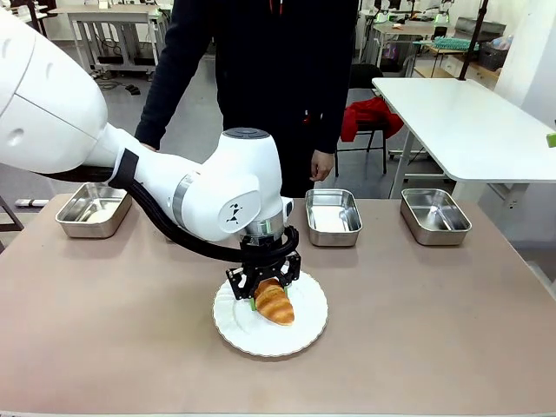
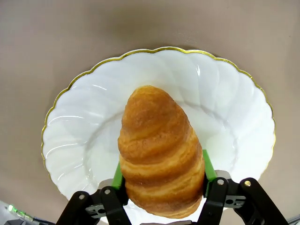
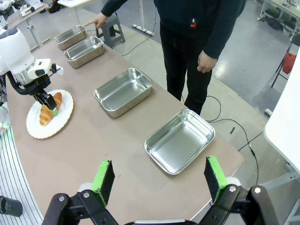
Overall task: Place the bread in the container.
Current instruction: Place the Butter Roll into the Airtight Container indicated by the human.
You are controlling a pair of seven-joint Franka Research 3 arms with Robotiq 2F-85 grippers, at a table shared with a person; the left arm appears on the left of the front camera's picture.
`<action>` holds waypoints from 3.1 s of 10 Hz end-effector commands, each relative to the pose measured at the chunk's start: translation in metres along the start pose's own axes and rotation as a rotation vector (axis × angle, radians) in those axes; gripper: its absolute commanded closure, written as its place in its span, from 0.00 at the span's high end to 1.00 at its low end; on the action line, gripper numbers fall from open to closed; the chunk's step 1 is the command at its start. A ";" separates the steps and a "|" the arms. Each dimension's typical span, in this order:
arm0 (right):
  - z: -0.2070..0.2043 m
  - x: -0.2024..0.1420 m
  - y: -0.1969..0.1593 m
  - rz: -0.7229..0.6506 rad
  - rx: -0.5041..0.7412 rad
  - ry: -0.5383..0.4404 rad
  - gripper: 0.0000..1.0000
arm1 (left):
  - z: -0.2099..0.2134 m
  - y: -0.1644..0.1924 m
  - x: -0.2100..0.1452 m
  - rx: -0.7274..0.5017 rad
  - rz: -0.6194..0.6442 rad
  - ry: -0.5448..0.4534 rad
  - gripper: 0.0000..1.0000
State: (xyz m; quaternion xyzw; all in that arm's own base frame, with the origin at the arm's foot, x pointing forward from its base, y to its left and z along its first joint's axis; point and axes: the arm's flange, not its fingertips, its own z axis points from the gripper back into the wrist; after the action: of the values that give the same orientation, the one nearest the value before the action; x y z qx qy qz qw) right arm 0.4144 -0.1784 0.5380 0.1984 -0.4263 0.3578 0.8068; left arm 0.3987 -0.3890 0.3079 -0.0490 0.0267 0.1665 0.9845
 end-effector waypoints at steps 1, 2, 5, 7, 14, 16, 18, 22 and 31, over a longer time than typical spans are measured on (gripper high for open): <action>0.000 0.001 0.001 0.002 0.002 -0.006 1.00 | -0.001 0.000 0.000 -0.004 0.002 -0.002 0.58; 0.000 0.001 0.001 0.002 0.002 -0.006 1.00 | -0.001 0.000 0.000 -0.004 0.002 -0.002 0.58; 0.000 0.001 0.001 0.002 0.002 -0.006 1.00 | 0.015 0.003 0.005 0.030 -0.073 -0.034 0.59; 0.000 0.001 0.001 0.002 0.002 -0.006 1.00 | 0.059 0.023 0.020 -0.015 -0.126 -0.039 0.59; 0.000 0.001 0.001 0.002 0.002 -0.006 1.00 | 0.164 0.163 0.182 0.094 -0.391 -0.023 0.59; 0.000 0.001 0.001 0.002 0.002 -0.006 1.00 | 0.166 0.148 0.176 0.065 -0.469 -0.076 0.59; 0.000 0.001 0.001 0.002 0.002 -0.006 1.00 | 0.165 0.182 0.189 0.071 -0.393 -0.044 0.59; 0.000 0.001 0.001 0.002 0.002 -0.006 1.00 | 0.180 0.210 0.232 0.119 -0.473 -0.045 0.59; 0.000 0.001 0.001 0.002 0.002 -0.006 1.00 | 0.145 0.302 0.356 0.057 -0.695 -0.083 0.59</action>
State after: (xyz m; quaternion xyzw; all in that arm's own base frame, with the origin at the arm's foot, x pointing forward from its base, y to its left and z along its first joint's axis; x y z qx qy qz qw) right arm 0.4152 -0.1781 0.5370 0.1983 -0.4247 0.3579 0.8076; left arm 0.6318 0.0207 0.4004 -0.0170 -0.0138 -0.1620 0.9865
